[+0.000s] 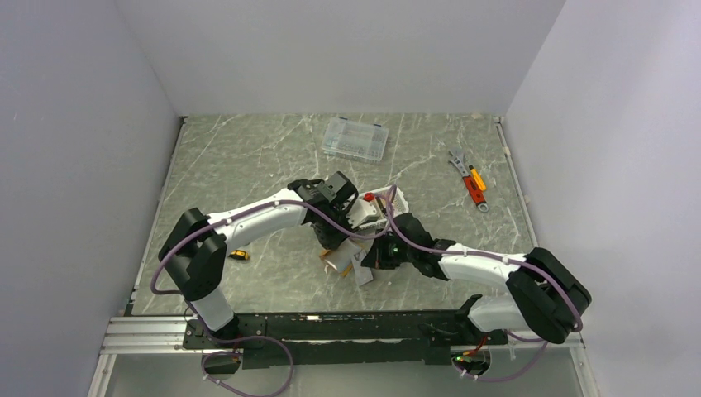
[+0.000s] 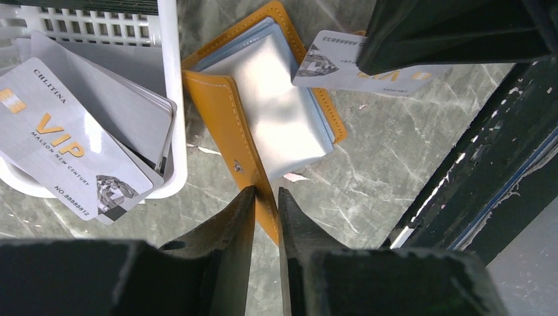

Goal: Put the credit cards into the card holder
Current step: Open the card holder at the center of the board.

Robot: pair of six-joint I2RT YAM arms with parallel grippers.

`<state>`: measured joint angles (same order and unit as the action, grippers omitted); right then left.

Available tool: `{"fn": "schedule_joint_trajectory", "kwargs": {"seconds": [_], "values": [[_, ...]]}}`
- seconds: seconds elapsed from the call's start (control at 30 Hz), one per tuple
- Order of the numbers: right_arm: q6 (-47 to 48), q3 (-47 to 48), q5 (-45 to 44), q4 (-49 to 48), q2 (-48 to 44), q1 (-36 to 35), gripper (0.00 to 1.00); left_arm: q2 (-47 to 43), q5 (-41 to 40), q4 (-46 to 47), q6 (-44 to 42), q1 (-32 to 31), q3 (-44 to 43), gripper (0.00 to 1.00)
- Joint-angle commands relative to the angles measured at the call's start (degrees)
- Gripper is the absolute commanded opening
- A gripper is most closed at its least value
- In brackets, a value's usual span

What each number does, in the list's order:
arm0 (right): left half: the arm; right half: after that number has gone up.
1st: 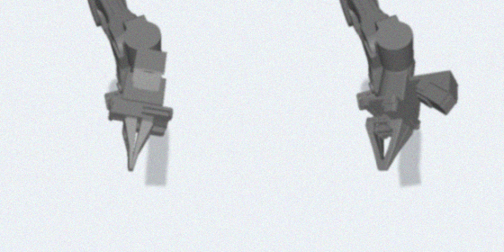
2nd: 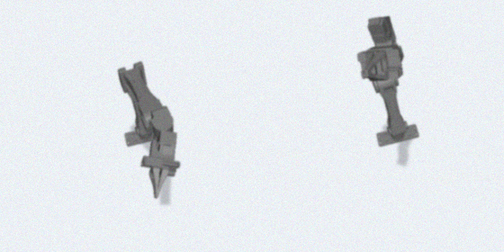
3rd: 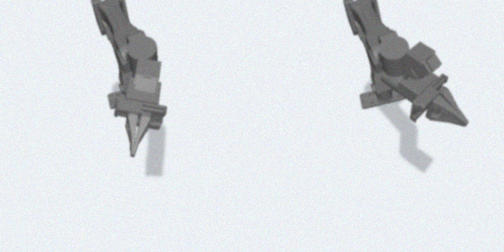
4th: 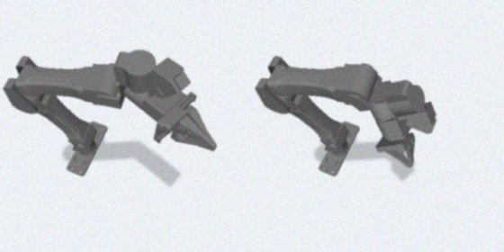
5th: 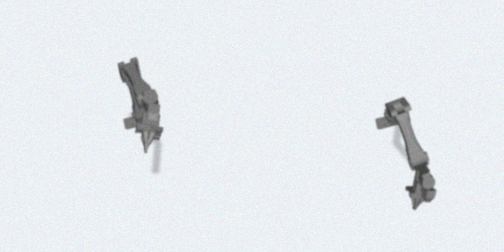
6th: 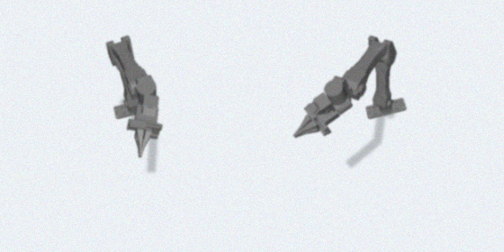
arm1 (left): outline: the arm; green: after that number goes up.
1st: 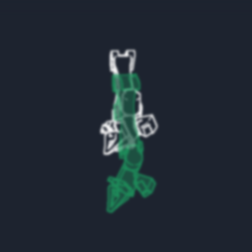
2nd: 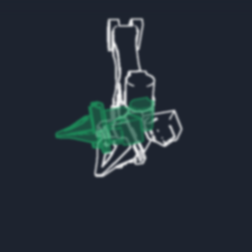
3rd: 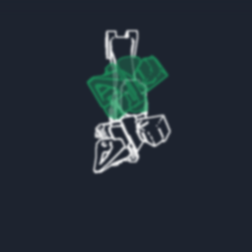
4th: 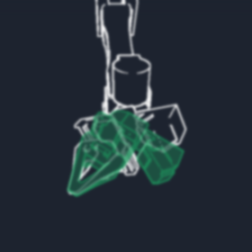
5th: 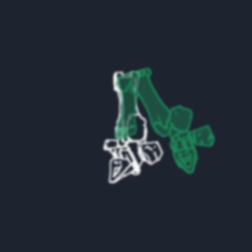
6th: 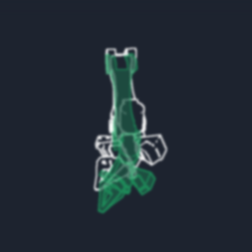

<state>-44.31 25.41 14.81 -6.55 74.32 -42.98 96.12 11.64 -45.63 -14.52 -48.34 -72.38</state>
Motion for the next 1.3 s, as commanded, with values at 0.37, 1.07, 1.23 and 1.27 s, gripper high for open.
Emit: {"fn": "schedule_joint_trajectory", "kwargs": {"seconds": [0.37, 1.07, 1.23, 1.27], "values": [[0.0, -3.9, -6.4, 6.1, -8.9, -2.0, 0.00, -0.8, 5.2, -2.4, -0.5, 1.3, -1.0, 0.00], [3.3, 1.7, 5.2, 9.2, -13.2, -0.9, 0.00, -10.3, 36.0, 10.1, 13.3, 16.6, 18.7, 0.00], [4.7, 6.7, 8.6, 7.7, -6.9, -1.0, 0.00, -15.3, 38.3, 15.1, 18.3, 24.5, 25.7, 0.00], [4.9, 7.6, 9.0, 7.5, -5.3, -0.9, 0.00, -16.0, 39.7, 16.6, 19.0, 26.4, 27.1, 0.00]]}}
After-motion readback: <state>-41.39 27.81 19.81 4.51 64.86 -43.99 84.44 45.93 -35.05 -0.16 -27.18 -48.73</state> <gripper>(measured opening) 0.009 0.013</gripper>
